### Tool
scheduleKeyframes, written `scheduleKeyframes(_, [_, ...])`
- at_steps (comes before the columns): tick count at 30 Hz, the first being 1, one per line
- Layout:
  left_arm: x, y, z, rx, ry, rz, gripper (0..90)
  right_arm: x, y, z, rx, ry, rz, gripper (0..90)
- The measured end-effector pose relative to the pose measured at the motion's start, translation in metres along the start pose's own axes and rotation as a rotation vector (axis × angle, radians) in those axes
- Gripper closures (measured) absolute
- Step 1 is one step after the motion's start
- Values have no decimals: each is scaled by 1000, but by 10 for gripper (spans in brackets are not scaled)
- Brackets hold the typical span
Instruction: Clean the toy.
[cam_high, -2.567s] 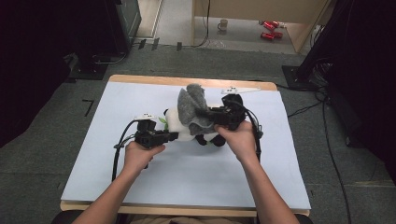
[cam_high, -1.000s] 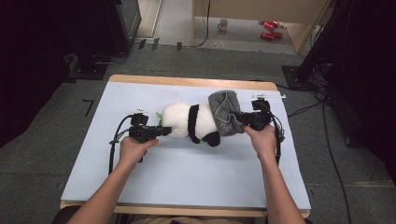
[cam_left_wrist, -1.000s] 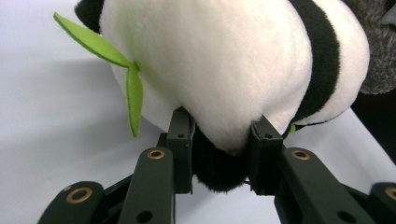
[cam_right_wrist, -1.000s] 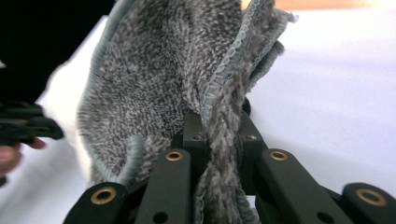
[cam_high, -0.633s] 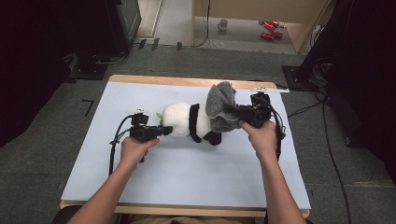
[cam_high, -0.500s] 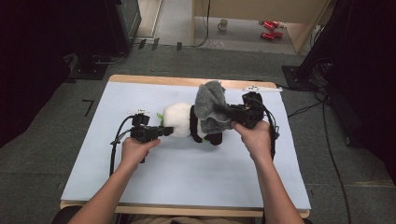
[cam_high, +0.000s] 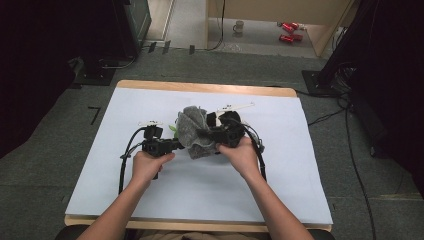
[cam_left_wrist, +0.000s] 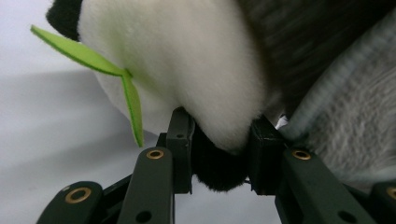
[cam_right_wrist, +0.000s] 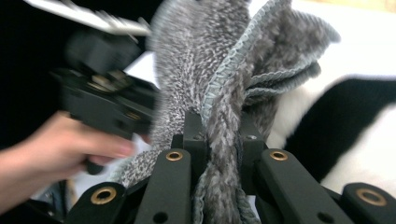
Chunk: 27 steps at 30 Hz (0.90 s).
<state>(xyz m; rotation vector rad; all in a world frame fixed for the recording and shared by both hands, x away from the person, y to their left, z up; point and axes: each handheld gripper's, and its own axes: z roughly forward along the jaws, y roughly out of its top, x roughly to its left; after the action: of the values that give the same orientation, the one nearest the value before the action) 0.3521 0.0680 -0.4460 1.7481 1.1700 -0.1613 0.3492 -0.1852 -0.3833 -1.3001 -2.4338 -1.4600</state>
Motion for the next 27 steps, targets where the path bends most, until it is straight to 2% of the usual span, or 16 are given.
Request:
scheduleKeyframes(2, [1,-1,1,19,16,2,674,-7,-7,11,18,-18,0,799])
scheduleKeyframes(4, [5,-3,3,21,16,-10,675,-13,-10,13,25,-21,25,799])
scheduleKeyframes(6, [8,-3,2,23,11,-12,675,-15,-10,13,39,-70,-7,799])
scheduleKeyframes(9, [9,-2,1,17,13,5,675,-20,-10,7,42,-96,-4,800])
scheduleKeyframes(14, [12,-1,-1,24,18,25,676,-29,-9,-4,44,-86,27,802])
scheduleKeyframes(22, [19,4,-6,26,26,21,676,-45,-6,-30,13,-96,80,802])
scheduleKeyframes(27, [21,5,-6,30,26,21,676,-60,-8,-46,-5,-112,123,801])
